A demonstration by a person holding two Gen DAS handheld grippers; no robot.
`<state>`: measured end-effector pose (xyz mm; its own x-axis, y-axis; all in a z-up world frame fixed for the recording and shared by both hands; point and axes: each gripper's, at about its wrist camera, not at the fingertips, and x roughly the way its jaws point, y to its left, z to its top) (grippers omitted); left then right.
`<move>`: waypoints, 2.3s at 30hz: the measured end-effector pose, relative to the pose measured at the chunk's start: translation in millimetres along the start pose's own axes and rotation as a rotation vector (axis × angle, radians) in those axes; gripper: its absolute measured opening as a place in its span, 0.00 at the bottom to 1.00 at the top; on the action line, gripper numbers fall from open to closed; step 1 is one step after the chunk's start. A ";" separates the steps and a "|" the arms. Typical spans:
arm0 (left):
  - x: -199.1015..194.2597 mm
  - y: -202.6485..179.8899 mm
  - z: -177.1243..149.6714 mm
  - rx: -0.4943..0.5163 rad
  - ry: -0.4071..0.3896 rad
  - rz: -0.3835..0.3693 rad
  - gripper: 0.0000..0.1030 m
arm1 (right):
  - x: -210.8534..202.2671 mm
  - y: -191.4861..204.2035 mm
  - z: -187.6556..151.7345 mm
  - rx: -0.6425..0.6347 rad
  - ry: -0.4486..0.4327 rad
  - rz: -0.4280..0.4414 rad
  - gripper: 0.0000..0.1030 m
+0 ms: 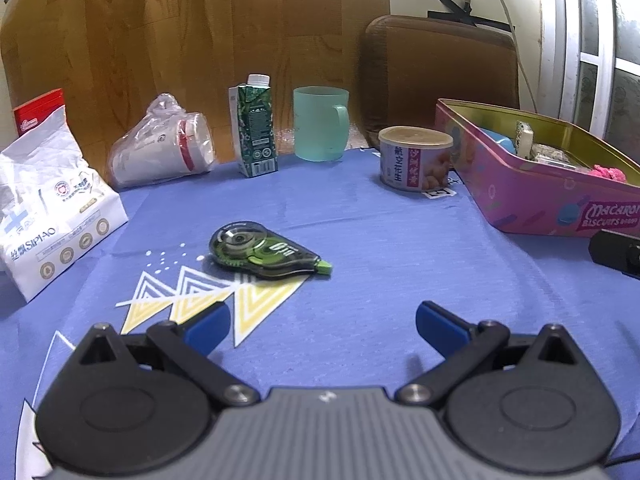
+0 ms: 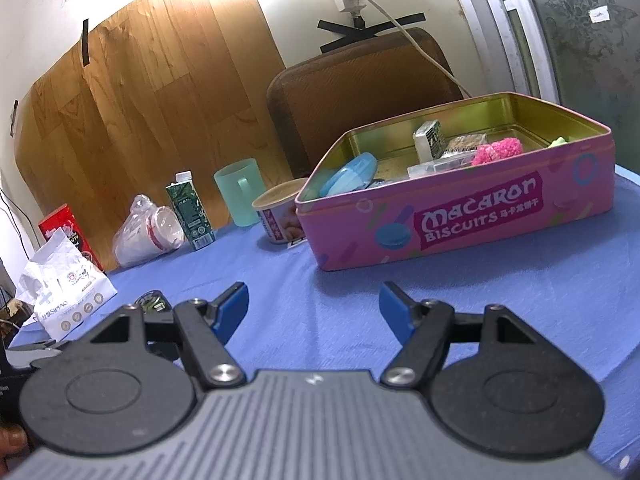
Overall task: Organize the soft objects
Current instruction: 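Move the right tool toward the green correction tape on the cloth, then grasp the green correction tape with the right tool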
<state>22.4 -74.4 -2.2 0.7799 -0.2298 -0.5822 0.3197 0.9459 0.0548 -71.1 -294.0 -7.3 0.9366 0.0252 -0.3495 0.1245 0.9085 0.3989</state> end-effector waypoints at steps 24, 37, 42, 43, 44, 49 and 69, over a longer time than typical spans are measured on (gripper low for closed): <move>-5.9 67.6 -10.3 -0.129 0.009 0.098 0.99 | 13.4 21.1 -13.0 -0.082 0.081 0.051 0.72; -5.3 112.8 -8.9 -0.176 -0.007 0.229 0.99 | 28.2 45.3 -15.1 -0.207 0.137 0.106 0.72; -2.6 140.5 -11.5 -0.323 0.019 0.171 0.99 | 55.3 76.4 -4.6 -0.366 0.193 0.209 0.72; -2.4 143.7 -12.3 -0.342 0.018 0.165 0.99 | 62.5 82.6 -2.9 -0.394 0.207 0.232 0.72; -3.0 145.5 -13.4 -0.354 0.013 0.161 0.99 | 70.9 89.5 -1.4 -0.422 0.222 0.254 0.72; -2.0 143.1 -13.4 -0.351 0.008 0.163 0.99 | 112.6 122.8 -2.1 -0.553 0.292 0.313 0.71; -2.9 144.4 -13.2 -0.361 0.003 0.140 0.99 | 102.8 95.5 -6.7 -0.507 0.313 0.295 0.40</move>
<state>59.2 65.9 -3.3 0.8009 -0.0926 -0.5916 0.0001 0.9880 -0.1545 34.9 -201.8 -10.9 0.7590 0.3536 -0.5467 -0.3642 0.9266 0.0937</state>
